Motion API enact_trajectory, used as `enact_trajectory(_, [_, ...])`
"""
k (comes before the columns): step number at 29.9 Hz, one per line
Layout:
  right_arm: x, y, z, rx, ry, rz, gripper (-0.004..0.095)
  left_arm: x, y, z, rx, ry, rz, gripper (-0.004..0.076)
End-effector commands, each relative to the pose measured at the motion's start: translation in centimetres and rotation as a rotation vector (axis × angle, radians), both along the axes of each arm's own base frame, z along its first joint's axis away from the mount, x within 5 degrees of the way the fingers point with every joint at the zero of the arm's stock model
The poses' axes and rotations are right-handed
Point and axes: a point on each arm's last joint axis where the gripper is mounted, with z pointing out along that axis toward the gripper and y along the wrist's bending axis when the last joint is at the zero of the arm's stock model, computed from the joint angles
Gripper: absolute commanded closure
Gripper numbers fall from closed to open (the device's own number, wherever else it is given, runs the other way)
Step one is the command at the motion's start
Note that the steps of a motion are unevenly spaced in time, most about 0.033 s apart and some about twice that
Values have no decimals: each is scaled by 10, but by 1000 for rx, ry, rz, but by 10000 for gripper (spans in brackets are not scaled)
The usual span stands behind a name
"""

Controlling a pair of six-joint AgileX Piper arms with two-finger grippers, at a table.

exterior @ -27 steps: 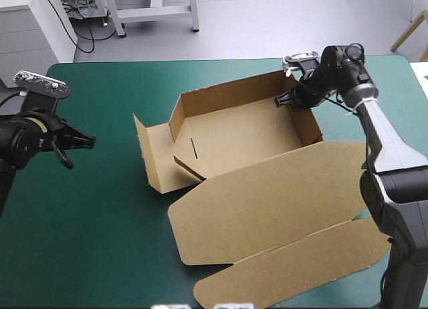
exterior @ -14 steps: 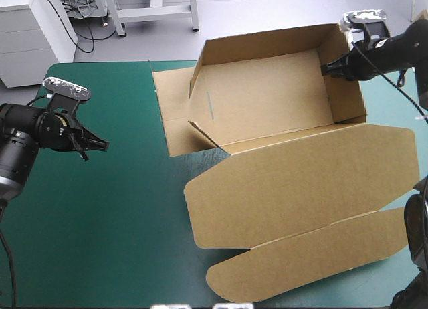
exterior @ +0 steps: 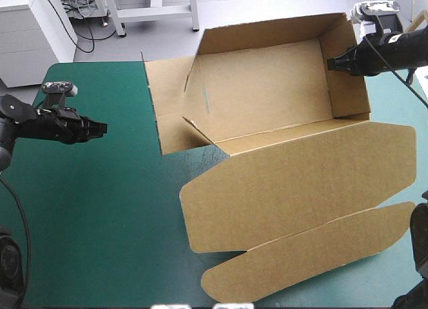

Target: Fold the box

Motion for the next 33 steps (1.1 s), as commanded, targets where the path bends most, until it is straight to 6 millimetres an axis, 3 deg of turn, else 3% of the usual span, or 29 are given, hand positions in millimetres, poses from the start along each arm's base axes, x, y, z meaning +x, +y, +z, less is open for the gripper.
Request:
enact_trajectory(1, [-19, 8, 34, 96, -131, 24, 928, 12, -9, 2, -193, -50, -58, 710])
enact_trajectory(6, [-20, 10, 35, 119, -133, 37, 927, 26, -23, -30, -468, -19, -128, 710])
enact_trajectory(10, [-20, 11, 35, 121, -133, 37, 927, 28, -34, -44, -675, -83, -179, 710])
enact_trajectory(19, [-20, 11, 34, 110, -130, 37, 927, 25, -49, -44, -824, -168, -248, 680])
enact_trajectory(23, [-19, 18, 32, 72, -126, 48, 927, 25, -61, -43, -843, -146, -266, 524])
enact_trajectory(29, [-14, 25, 25, 22, -102, 47, 927, 22, -83, -43, -857, -102, -316, 100])
enact_trajectory(31, [-10, 25, 21, 28, -89, 43, 927, 20, -90, -42, -859, -94, -337, 36])
enact_trajectory(33, [-8, 24, 19, 25, -80, 37, 927, 18, -97, -40, -855, -98, -361, 34])
